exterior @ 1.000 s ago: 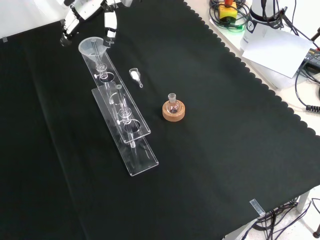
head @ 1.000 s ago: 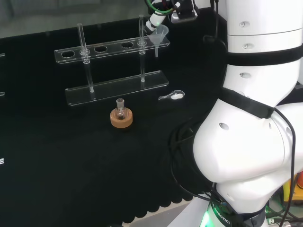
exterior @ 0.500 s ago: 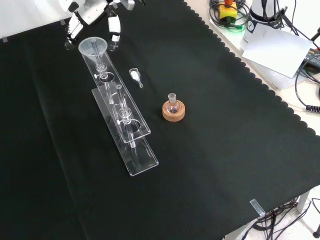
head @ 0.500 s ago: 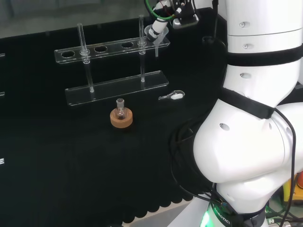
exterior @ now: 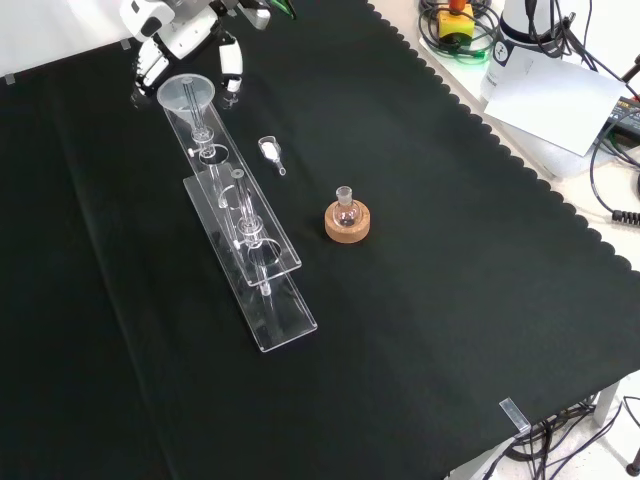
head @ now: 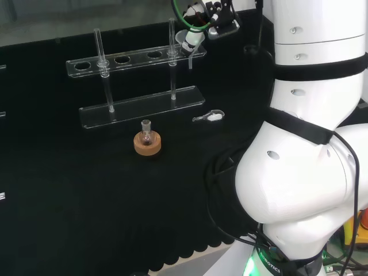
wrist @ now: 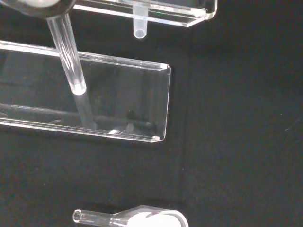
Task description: Pick up the funnel from the transparent funnel stand.
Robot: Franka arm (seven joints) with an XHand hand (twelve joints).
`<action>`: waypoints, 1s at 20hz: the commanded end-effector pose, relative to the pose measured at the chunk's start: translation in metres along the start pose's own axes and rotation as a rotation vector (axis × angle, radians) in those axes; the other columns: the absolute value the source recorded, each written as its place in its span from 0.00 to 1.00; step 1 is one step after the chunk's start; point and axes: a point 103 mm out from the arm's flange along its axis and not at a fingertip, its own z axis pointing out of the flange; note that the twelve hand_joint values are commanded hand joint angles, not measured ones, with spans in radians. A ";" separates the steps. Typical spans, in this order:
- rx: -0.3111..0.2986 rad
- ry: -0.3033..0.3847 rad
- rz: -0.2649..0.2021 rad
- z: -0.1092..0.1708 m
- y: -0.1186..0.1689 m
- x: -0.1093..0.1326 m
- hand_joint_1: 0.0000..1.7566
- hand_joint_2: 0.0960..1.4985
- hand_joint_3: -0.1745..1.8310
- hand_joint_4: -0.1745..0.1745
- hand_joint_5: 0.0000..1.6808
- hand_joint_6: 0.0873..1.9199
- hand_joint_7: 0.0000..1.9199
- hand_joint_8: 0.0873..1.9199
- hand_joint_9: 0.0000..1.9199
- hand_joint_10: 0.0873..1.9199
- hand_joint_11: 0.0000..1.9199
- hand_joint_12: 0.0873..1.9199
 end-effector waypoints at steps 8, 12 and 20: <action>-0.170 -0.163 0.034 -0.010 -0.007 0.009 0.46 0.38 0.39 0.58 0.31 0.01 0.23 0.31 0.38 0.27 0.29 0.67; -0.256 -0.243 0.067 -0.023 -0.018 0.013 0.50 0.43 0.41 0.80 0.51 0.24 0.40 0.28 0.52 0.19 0.37 0.62; -0.206 -0.272 0.060 -0.073 -0.052 0.015 0.52 0.44 0.42 0.81 0.52 0.34 0.43 0.28 0.57 0.16 0.42 0.57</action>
